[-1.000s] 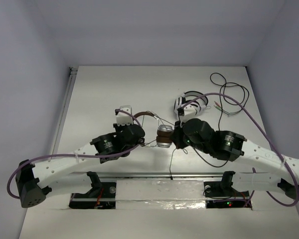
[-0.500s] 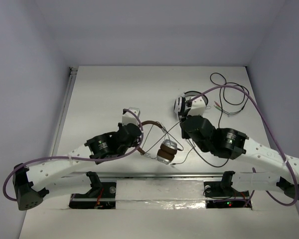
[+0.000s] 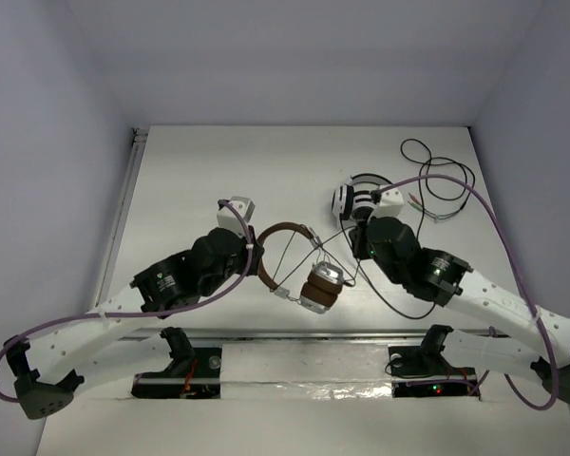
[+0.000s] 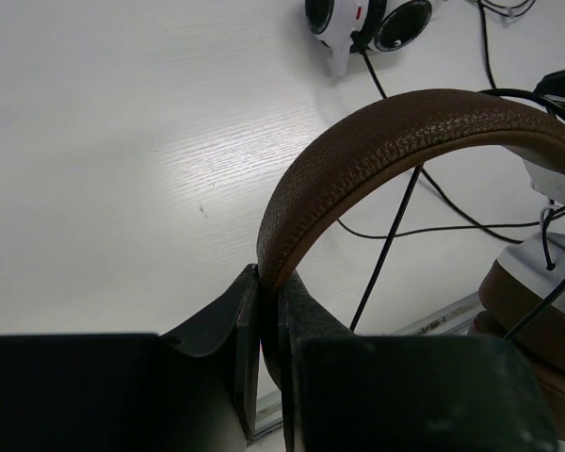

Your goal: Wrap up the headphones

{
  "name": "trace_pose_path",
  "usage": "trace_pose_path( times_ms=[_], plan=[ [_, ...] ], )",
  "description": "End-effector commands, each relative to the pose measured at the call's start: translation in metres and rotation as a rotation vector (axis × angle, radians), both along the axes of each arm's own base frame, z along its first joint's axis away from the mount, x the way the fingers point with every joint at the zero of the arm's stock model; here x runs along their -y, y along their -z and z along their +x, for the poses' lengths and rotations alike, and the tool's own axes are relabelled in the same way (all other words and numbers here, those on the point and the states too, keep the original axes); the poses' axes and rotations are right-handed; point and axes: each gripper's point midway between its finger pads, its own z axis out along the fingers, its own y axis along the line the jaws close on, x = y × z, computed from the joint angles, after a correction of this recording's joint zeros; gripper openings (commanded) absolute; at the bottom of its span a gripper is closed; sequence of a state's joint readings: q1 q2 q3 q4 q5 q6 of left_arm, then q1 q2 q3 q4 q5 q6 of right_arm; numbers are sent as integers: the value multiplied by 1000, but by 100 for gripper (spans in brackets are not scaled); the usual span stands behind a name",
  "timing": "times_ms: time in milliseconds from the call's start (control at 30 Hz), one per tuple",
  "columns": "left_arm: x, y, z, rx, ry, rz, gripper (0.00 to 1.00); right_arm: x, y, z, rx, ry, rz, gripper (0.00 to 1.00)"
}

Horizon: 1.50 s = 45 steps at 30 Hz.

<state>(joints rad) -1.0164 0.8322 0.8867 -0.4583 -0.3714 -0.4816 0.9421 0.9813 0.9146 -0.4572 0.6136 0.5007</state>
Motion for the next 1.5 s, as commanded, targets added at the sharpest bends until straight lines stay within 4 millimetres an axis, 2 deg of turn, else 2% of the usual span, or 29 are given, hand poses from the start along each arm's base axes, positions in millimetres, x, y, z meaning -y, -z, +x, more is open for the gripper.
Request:
trace_pose_path(
  times_ms=[0,33,67,100,133,233,267,333,367,400,633,700,733,867,1200,1267,1467],
  plan=[
    [15,-66,2,100,53,-210,0,-26,-44,-1,110,-127,257,15],
    [18,-69,1,103,68,-222,0,-27,-33,-3,101,-148,261,16],
    [15,-73,7,113,46,-236,0,-35,-32,-9,96,-201,288,16],
    [15,-77,9,118,40,-249,0,-40,-43,-11,132,-230,340,15],
    [18,-79,9,118,56,-267,0,-41,-33,-13,123,-248,345,16],
    [24,-93,10,130,91,-320,0,-50,-38,-15,153,-304,407,16],
    [27,-99,9,140,103,-340,0,-49,-32,-13,147,-311,413,17],
    [22,-109,12,155,94,-371,0,-50,-40,-13,181,-329,457,17],
    [22,-112,13,159,97,-381,0,-51,-34,-14,175,-347,463,18],
    [24,-120,11,169,108,-401,0,-50,-40,-11,198,-345,485,19],
    [22,-145,17,189,81,-493,0,-59,-45,-10,245,-403,544,22],
    [21,-153,19,197,64,-523,0,-63,-53,-12,289,-436,582,29],
    [21,-156,20,202,56,-532,0,-64,-46,-12,285,-437,585,30],
    [23,-165,24,206,44,-556,0,-74,-41,-12,284,-477,598,34],
    [20,-210,30,271,14,-632,0,-92,-9,0,233,-484,604,35],
    [21,-213,32,272,8,-637,0,-97,-3,2,218,-490,605,36],
    [24,-225,37,277,-4,-657,0,-104,2,9,223,-495,603,36]
  ],
)
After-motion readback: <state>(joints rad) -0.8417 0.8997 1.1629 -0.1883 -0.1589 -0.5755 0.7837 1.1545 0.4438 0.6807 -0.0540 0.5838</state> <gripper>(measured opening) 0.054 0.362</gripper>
